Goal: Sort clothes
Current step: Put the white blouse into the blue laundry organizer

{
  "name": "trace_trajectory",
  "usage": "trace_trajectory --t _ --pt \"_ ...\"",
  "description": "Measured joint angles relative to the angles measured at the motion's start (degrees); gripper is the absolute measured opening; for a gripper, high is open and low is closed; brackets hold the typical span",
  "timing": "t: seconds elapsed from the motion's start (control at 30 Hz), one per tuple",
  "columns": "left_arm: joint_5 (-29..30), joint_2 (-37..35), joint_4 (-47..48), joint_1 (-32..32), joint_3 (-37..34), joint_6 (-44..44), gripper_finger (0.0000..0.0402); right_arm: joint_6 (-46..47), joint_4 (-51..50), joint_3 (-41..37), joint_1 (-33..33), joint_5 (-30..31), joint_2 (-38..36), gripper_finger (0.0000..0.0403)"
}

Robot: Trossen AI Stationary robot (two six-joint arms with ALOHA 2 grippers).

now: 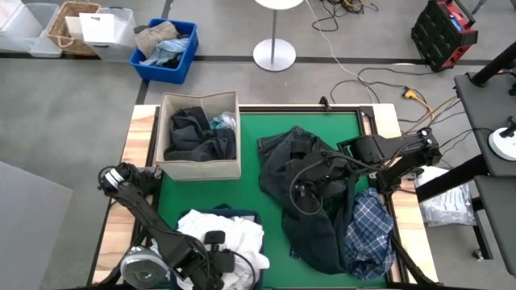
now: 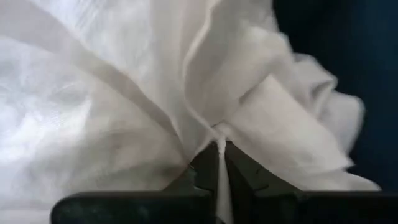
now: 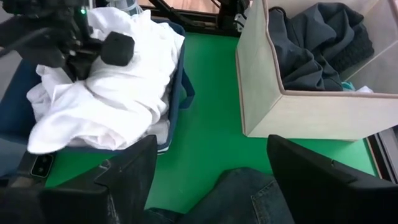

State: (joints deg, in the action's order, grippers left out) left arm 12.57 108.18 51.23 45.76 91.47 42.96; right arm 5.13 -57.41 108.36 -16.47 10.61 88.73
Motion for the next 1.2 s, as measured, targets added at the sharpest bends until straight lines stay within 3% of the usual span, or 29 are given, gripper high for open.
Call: trace_trajectory --t 0.5,0.8,0.93,1.2 --pt "0.1 0.1 20.1 0.7 18.0 -0.5 0.0000 1.0 -0.9 0.0 0.0 0.0 -0.1 0.0288" --pt "6.3 0.1 26.4 0.8 22.3 3.5 0.0004 1.0 -1.1 0.0 0.0 0.0 -0.1 0.0303" --pt "6.4 0.1 25.4 0.8 21.6 5.5 0.0030 1.0 -1.3 0.0 0.0 0.0 -0.1 0.0303" --pt "6.4 0.2 26.4 2.5 20.2 12.0 0.0123 1.1 -1.4 0.0 0.0 0.0 -0.1 0.0292"
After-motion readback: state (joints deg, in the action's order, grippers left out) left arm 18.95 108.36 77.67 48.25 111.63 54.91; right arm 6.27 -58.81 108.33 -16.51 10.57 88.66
